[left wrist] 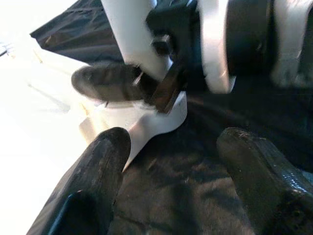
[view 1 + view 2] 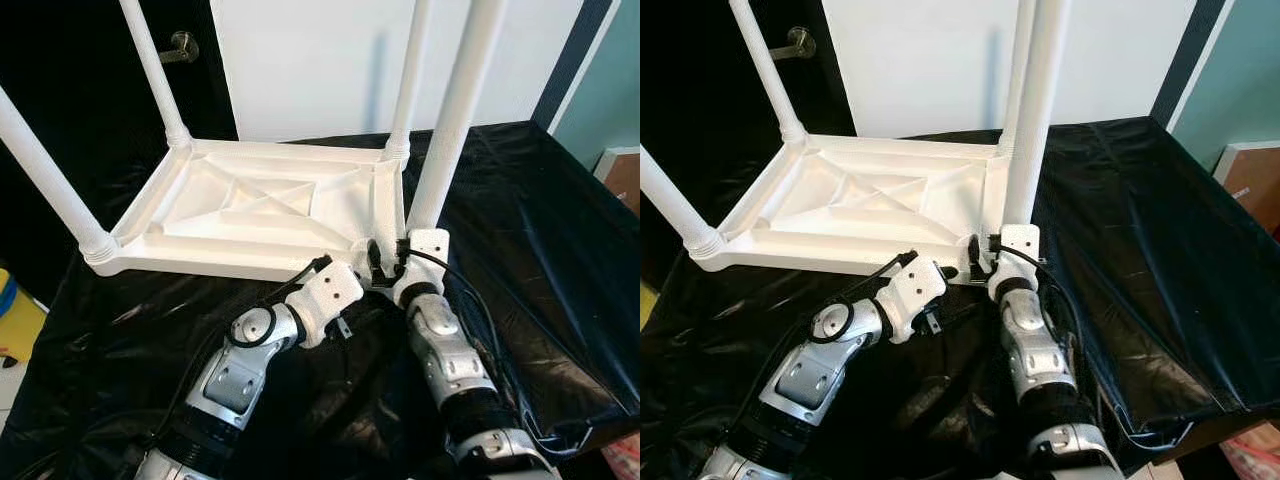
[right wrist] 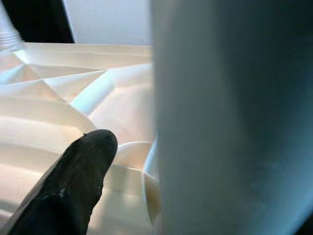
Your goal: Building children table
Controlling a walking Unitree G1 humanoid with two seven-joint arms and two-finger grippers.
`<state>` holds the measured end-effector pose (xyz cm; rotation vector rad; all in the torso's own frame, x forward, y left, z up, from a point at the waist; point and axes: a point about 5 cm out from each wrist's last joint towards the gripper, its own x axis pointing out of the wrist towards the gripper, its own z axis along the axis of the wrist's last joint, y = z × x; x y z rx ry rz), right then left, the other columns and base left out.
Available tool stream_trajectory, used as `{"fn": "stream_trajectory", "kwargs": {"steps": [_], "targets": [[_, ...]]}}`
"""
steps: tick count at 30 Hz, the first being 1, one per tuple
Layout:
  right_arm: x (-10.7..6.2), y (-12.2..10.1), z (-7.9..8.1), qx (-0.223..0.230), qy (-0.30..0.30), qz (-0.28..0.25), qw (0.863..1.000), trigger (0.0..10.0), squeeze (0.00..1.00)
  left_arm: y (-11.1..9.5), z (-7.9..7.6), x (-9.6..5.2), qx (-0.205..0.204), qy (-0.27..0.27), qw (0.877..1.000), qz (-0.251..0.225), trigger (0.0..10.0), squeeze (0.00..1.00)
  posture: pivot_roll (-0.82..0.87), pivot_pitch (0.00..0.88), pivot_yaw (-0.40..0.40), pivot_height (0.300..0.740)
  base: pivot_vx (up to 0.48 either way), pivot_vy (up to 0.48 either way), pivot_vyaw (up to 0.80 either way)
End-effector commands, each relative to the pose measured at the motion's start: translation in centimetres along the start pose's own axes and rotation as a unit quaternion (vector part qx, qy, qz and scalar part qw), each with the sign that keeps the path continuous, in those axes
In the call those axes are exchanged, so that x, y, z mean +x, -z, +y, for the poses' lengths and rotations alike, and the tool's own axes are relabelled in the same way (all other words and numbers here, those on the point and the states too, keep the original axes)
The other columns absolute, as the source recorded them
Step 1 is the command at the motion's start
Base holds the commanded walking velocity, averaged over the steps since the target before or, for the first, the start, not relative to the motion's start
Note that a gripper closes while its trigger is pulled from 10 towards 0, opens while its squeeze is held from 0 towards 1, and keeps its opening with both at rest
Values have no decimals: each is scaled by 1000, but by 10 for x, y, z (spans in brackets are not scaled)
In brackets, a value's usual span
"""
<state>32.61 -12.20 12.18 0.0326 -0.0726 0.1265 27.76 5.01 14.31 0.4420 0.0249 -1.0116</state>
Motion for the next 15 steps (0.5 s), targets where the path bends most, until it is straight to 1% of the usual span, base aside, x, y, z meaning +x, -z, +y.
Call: {"fn": "stream_trajectory", "kwargs": {"steps": [1, 3, 4, 5, 7, 9, 12, 15], "targets": [[-5, 0, -8, 5, -35, -10, 999, 10000, 1000, -1, 0, 0, 1, -28, 1000, 3, 10000, 0, -9, 0, 2, 740, 0, 0, 0], [-5, 0, -8, 5, -35, -10, 999, 10000, 1000, -1, 0, 0, 1, -28, 1000, 3, 10000, 0, -9, 0, 2, 740, 0, 0, 0], [-6, 0, -12, 9, -57, -10, 998, 10000, 1000, -1, -1, 0, -1, -27, 1000, 3, 10000, 0, -9, 0, 7, 740, 0, 0, 0], [-6, 0, -12, 9, -57, -10, 998, 10000, 1000, -1, -1, 0, -1, -27, 1000, 3, 10000, 0, -9, 0, 7, 740, 0, 0, 0], [-5, -3, -24, 1, -102, -12, 995, 10000, 1000, 0, -4, -1, -15, -27, 1000, 0, 10000, 0, -13, 0, 10, 740, 0, 0, 0], [-5, -7, -31, -9, -139, -13, 990, 10000, 1000, -2, -7, -3, -25, -22, 999, -6, 10000, 0, -12, 0, 11, 740, 0, 0, 0], [-3, -8, -34, -23, -188, -3, 982, 10000, 1000, -2, -11, -5, -30, -16, 999, -10, 10000, 0, -4, 0, 15, 740, 0, 0, 0], [-2, -7, -34, -27, -205, 3, 978, 10000, 1000, -2, -11, -6, -30, -14, 999, -9, 10000, 0, -4, 0, 15, 740, 0, 0, 0]]}}
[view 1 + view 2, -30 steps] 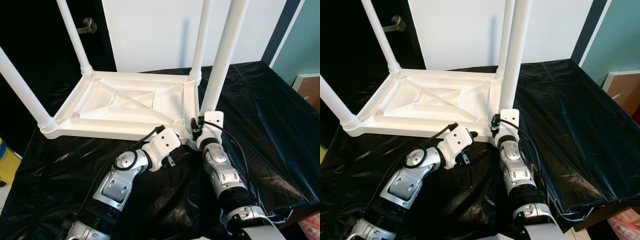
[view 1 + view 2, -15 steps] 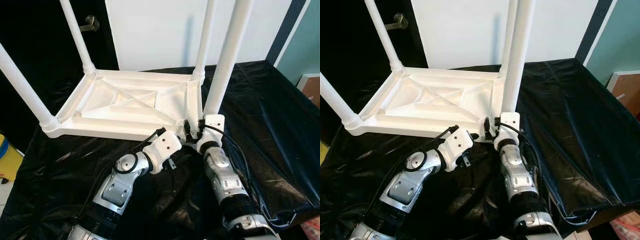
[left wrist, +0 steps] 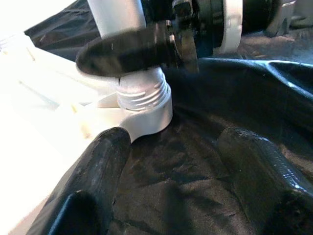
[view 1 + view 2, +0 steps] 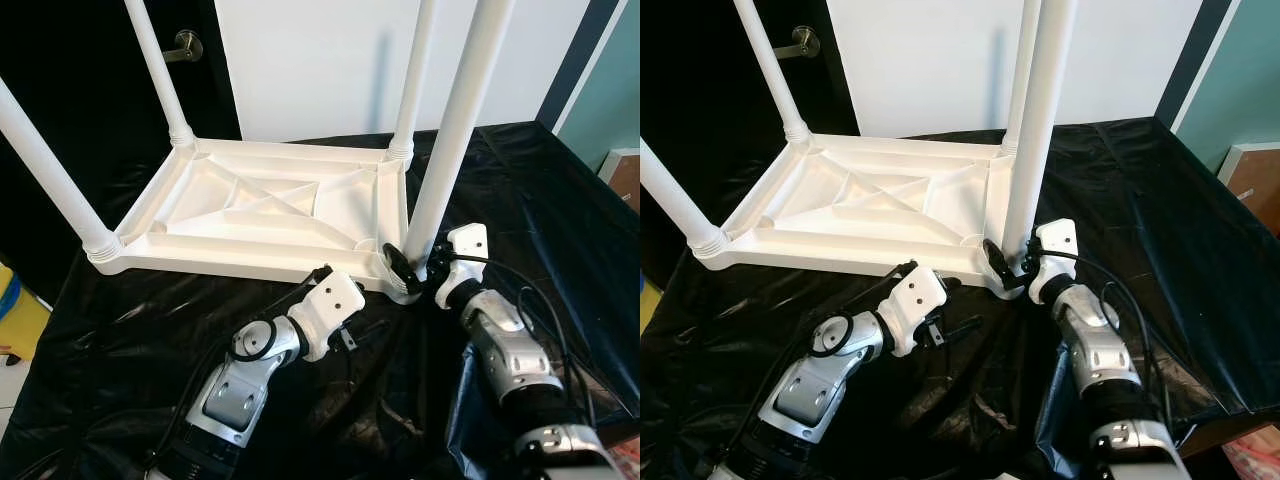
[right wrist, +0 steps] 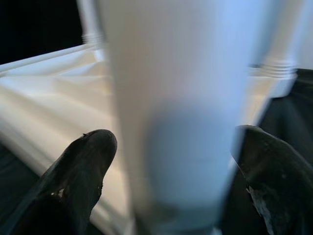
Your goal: Building children table
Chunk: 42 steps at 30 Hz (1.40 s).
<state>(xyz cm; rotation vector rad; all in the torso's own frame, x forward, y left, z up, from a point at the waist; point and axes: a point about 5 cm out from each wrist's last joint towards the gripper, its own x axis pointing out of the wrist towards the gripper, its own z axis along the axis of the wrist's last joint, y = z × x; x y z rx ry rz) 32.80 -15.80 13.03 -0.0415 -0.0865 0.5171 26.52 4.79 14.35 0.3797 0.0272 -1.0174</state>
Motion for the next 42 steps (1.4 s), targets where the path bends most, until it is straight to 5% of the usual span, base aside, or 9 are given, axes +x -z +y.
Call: {"fn": "stream_trajectory", "kwargs": {"steps": [1, 11, 12, 14, 26, 27, 29, 30, 42], "targets": [[3, 3, 1, -7, -26, 11, 1000, 10000, 0, 1, -1, -2, -4, -14, 1000, 4, 10000, 0, -1, 0, 15, 740, 0, 0, 0], [22, 2, 4, -18, -79, 31, 996, 10000, 0, 2, 1, 0, 0, -11, 1000, 11, 10000, 0, 11, 0, 20, 740, 0, 0, 0], [29, 3, 4, -24, -87, 39, 995, 1843, 0, -2, 1, 1, 1, -13, 1000, 7, 10000, 0, 28, 0, 20, 740, 0, 0, 0], [29, 3, 3, -23, -90, 42, 995, 0, 0, -3, 0, 1, 1, -13, 1000, 7, 10000, 0, 33, 0, 19, 740, 0, 0, 0], [22, 13, -2, -14, -95, 55, 994, 0, 0, -3, 2, -2, 3, -17, 1000, 12, 10000, 0, 26, 5, 21, 740, 0, 0, 0], [21, 17, -2, -23, -90, 67, 993, 5529, 0, -3, 2, -1, 3, -17, 1000, 11, 10000, 0, 22, 5, 23, 740, 0, 0, 0], [21, 17, -2, -23, -90, 67, 993, 5529, 0, -3, 2, -1, 3, -17, 1000, 11, 10000, 0, 22, 5, 23, 740, 0, 0, 0], [20, 20, -2, -28, -87, 73, 993, 10000, 0, -4, 2, 0, 2, -16, 1000, 10, 10000, 0, 18, 9, 25, 740, 0, 0, 0], [27, 27, 13, 3, 66, 90, 994, 10000, 0, -2, 1, -1, -15, -30, 999, 11, 10000, 0, 23, 21, -21, 740, 0, 0, 0]]}}
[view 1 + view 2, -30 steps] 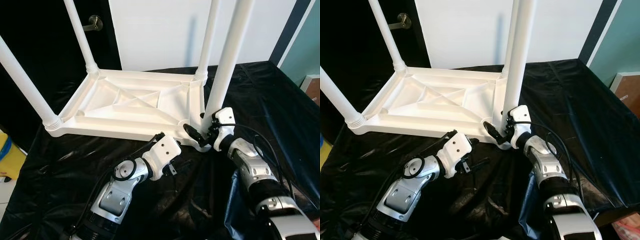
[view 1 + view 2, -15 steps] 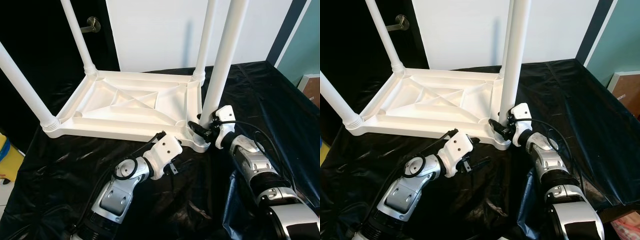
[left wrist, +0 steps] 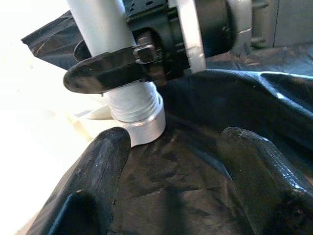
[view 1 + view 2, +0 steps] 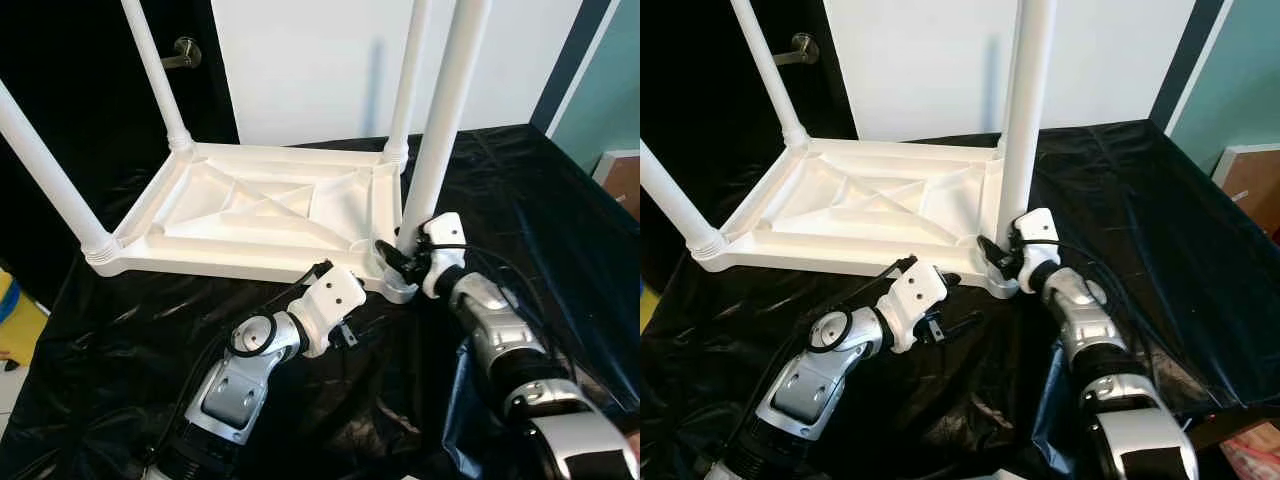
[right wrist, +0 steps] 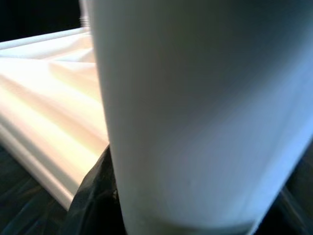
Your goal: Building children table
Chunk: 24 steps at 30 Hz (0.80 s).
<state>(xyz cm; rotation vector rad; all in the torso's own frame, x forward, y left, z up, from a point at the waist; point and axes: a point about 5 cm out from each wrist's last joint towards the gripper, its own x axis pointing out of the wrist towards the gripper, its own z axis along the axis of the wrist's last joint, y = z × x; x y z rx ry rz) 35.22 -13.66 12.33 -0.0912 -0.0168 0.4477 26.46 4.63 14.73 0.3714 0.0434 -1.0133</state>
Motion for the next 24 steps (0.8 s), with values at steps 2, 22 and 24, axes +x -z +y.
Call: {"fn": "stream_trajectory", "kwargs": {"steps": [2, 22, 24], "targets": [[-2, 18, 8, 31, 55, 51, 997, 10000, 0, 3, 0, -2, -10, -32, 999, 6, 10000, 0, 23, 21, -21, 740, 0, 0, 0], [-2, 20, 50, 93, 224, 64, 968, 10000, 0, 5, 0, -2, -28, -61, 998, 6, 10000, 0, 41, 29, -70, 740, 0, 0, 0], [-2, 20, 50, 93, 224, 64, 968, 10000, 0, 5, 0, -2, -28, -61, 998, 6, 10000, 0, 41, 29, -70, 740, 0, 0, 0]]}}
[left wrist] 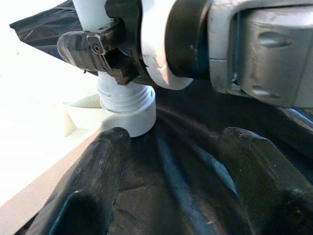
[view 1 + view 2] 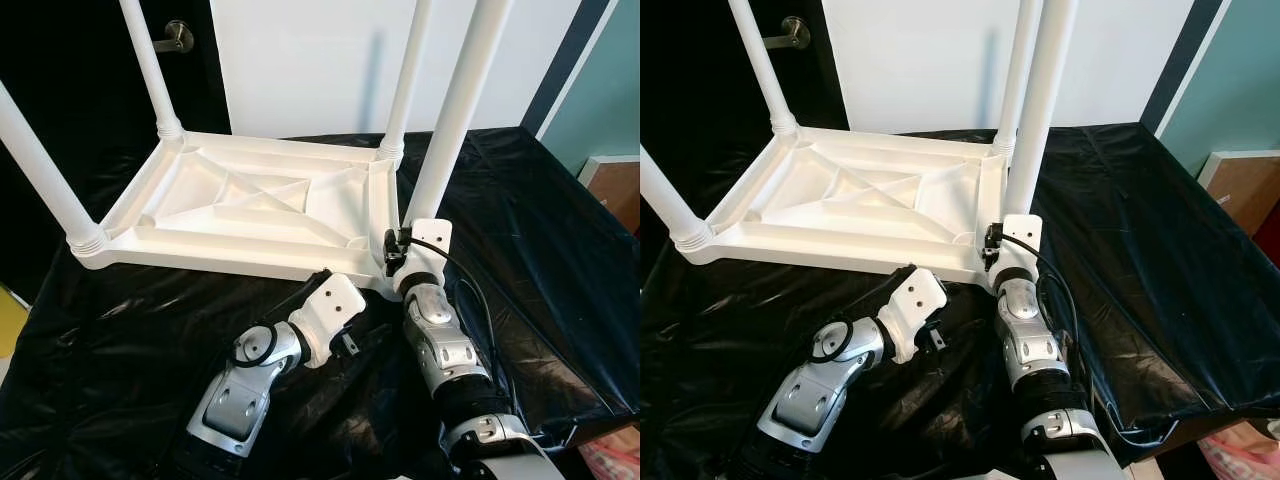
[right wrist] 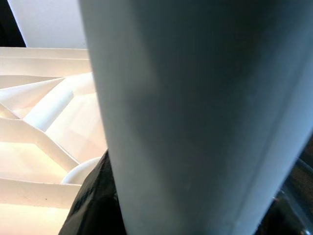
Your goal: Building children table
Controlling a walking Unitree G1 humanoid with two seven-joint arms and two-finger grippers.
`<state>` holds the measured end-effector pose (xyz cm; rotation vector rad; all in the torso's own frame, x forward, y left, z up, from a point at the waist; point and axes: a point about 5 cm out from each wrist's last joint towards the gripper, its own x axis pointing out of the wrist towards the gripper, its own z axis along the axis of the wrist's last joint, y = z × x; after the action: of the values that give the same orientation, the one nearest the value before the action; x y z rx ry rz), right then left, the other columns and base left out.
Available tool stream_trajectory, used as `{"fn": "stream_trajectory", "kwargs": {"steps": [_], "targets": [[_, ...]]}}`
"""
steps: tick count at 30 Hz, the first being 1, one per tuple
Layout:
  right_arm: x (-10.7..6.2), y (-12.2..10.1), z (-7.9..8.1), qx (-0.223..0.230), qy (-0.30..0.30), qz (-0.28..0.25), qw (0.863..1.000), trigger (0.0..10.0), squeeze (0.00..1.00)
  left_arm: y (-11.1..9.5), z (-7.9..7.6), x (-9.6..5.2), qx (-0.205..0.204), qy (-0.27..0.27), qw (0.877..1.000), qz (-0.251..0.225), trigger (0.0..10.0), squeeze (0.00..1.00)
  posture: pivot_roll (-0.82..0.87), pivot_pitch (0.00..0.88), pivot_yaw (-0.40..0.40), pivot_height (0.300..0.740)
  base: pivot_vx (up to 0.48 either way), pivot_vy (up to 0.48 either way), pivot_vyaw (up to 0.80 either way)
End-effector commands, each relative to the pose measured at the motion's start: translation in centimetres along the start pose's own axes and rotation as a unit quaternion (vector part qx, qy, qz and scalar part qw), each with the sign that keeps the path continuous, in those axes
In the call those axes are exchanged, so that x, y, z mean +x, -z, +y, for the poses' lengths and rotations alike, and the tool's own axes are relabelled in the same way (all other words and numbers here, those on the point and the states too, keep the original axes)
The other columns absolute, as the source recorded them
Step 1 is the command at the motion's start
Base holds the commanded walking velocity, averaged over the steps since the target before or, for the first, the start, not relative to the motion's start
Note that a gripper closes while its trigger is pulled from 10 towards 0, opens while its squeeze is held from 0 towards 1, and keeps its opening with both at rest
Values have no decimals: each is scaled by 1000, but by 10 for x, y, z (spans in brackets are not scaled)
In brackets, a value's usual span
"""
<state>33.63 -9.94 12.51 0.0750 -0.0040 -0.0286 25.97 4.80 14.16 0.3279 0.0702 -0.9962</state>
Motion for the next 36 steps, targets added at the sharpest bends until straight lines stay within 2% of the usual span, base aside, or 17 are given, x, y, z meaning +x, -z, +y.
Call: {"fn": "stream_trajectory", "kwargs": {"steps": [1, 3, 4, 6, 7, 13, 16, 17, 19, 21, 23, 25, 26, 27, 28, 29, 36], "targets": [[-8, 23, 4, -7, -5, 58, 998, 10000, 0, -1, 6, 0, -4, -58, 998, 2, 10000, 0, 44, 27, -72, 740, 0, 0, 0], [-8, 21, 4, -1, -5, 50, 999, 10000, 0, -1, 7, 0, -5, -60, 998, 1, 10000, 0, 47, 24, -71, 740, 0, 0, 0], [-7, 16, 1, 1, 0, 34, 999, 10000, 345, -1, 8, 0, -4, -62, 998, 1, 10000, 0, 47, 23, -70, 740, 0, 0, 0], [-7, 16, 1, 1, 0, 34, 999, 10000, 345, -1, 8, 0, -4, -62, 998, 1, 10000, 0, 47, 23, -70, 740, 0, 0, 0], [-7, 14, 1, 9, -5, 28, 1000, 10000, 1000, -1, 9, 0, -4, -63, 998, 1, 10000, 0, 49, 22, -69, 740, 0, 0, 0], [-9, 0, -5, 18, -30, -27, 999, 10000, 1000, -2, 9, -1, -1, -64, 998, 0, 10000, 0, 47, 16, -66, 740, 0, 0, 0], [-11, -6, -7, 18, -71, -51, 996, 10000, 1000, -1, 8, -1, -1, -62, 998, 2, 10000, 0, 49, 7, -66, 740, 0, 0, 0], [-13, -6, -9, 23, -98, -53, 994, 10000, 1000, -1, 7, -1, 0, -59, 998, 2, 10000, 0, 50, 3, -66, 740, 0, 0, 0], [-13, -6, -9, 23, -98, -53, 994, 10000, 1000, -1, 7, -1, 0, -59, 998, 2, 10000, 0, 50, 3, -66, 740, 0, 0, 0], [-16, -6, -13, 23, -125, -54, 990, 10000, 1000, -2, 7, -1, 2, -56, 998, 1, 10000, 0, 47, 6, -62, 740, 0, 0, 0], [-19, -5, -18, 16, -151, -56, 987, 10000, 1000, -1, 7, -2, 3, -54, 999, 2, 10000, 0, 47, 6, -62, 740, 0, 0, 0], [-25, -1, -33, -6, -201, -48, 978, 10000, 1000, 0, 7, -2, 7, -52, 999, 5, 10000, 0, 40, 2, -61, 740, 0, 0, 0], [-25, -1, -33, -6, -201, -48, 978, 10000, 1000, 0, 7, -2, 7, -52, 999, 5, 10000, 0, 40, 2, -61, 740, 0, 0, 0], [-26, 0, -38, -14, -219, -41, 975, 10000, 180, 1, 7, -2, 7, -51, 999, 6, 10000, 0, 39, 0, -60, 740, 0, 0, 0], [-26, 0, -38, -14, -219, -41, 975, 10000, 180, 1, 7, -2, 7, -51, 999, 6, 10000, 0, 39, 0, -60, 740, 0, 0, 0], [-27, 2, -46, -21, -243, -31, 969, 10000, 0, 1, 6, -2, 7, -50, 999, 6, 10000, 0, 37, 0, -60, 740, 0, 0, 0], [-24, 3, -61, -52, -301, -9, 952, 10000, 0, 1, 4, -2, 7, -47, 999, 6, 10000, 0, 33, 0, -55, 740, 0, 0, 0]]}}
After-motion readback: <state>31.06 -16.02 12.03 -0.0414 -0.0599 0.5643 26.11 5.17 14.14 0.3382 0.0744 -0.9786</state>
